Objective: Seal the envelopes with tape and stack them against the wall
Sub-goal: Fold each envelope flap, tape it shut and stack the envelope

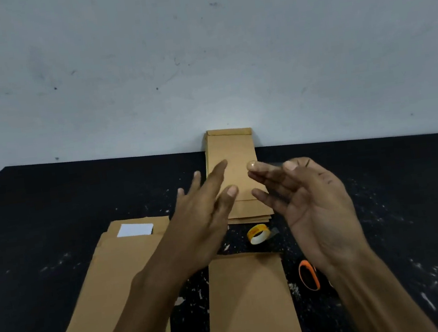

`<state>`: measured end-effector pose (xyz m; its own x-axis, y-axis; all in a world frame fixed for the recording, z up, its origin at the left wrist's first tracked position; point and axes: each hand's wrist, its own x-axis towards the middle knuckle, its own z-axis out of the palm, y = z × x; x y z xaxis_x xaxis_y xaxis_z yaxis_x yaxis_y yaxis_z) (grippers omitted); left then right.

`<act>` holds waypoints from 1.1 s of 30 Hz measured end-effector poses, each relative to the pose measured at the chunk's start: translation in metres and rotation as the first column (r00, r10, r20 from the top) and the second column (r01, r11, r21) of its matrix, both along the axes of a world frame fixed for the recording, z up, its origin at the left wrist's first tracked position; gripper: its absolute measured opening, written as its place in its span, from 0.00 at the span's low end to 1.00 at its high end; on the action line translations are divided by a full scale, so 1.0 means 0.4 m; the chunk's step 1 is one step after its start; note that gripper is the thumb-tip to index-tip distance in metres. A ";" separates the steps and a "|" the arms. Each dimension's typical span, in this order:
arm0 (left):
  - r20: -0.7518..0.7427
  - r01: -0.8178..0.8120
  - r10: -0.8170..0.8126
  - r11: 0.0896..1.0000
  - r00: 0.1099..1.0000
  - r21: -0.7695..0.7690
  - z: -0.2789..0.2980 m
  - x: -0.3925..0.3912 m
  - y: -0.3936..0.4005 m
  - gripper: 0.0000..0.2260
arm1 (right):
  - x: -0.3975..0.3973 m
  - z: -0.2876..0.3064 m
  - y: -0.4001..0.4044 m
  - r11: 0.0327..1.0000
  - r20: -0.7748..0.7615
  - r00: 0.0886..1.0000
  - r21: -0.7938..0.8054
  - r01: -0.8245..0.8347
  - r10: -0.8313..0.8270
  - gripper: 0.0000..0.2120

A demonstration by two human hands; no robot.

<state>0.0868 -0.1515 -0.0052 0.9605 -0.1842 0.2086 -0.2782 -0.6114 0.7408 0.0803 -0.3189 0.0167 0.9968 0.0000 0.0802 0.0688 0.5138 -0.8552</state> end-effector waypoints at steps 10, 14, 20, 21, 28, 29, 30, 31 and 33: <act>-0.353 -0.160 -0.191 0.633 0.916 -0.757 0.058 -0.016 -0.009 0.12 | 0.002 -0.009 0.002 0.982 -0.028 0.985 0.083 -0.169 0.172 0.04; -0.356 -0.183 -0.186 0.596 0.916 -0.782 0.055 -0.010 -0.003 0.12 | 0.005 -0.013 0.002 0.988 -0.029 0.988 0.046 -0.148 0.150 0.04; -0.312 -0.150 -0.161 0.619 0.936 -0.771 0.054 -0.014 0.008 0.10 | 0.004 -0.016 0.004 0.988 -0.020 0.988 -0.017 -0.150 0.150 0.04; -0.311 -0.157 -0.143 0.626 0.939 -0.764 0.054 -0.014 0.011 0.09 | 0.005 -0.015 0.004 0.989 -0.025 0.989 -0.028 -0.148 0.148 0.04; -0.340 -0.239 0.040 0.788 0.939 -0.567 0.048 -0.015 0.027 0.06 | -0.009 0.015 -0.015 0.888 -0.178 0.980 -0.431 -0.157 0.087 0.06; -0.348 -0.242 0.042 0.796 0.937 -0.555 0.045 -0.021 0.028 0.06 | -0.014 0.017 -0.019 0.860 -0.196 0.978 -0.486 -0.156 0.066 0.06; -0.351 -0.240 0.045 0.810 0.935 -0.535 0.041 -0.031 0.028 0.07 | -0.020 0.016 -0.021 0.836 -0.211 0.976 -0.525 -0.157 0.051 0.06; -0.351 -0.236 0.049 0.826 0.935 -0.512 0.033 -0.041 0.027 0.07 | -0.026 0.011 -0.023 0.818 -0.224 0.974 -0.551 -0.162 0.042 0.06; -0.348 -0.235 0.066 0.851 0.935 -0.470 0.011 -0.063 0.026 0.07 | -0.040 -0.008 -0.021 0.785 -0.247 0.969 -0.594 -0.174 0.028 0.06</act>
<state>0.0616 -0.1410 -0.0010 0.9968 0.0150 -0.0788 0.0802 -0.1519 0.9851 0.0642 -0.3274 0.0136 0.9798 0.0771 -0.1845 -0.1742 -0.1236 -0.9769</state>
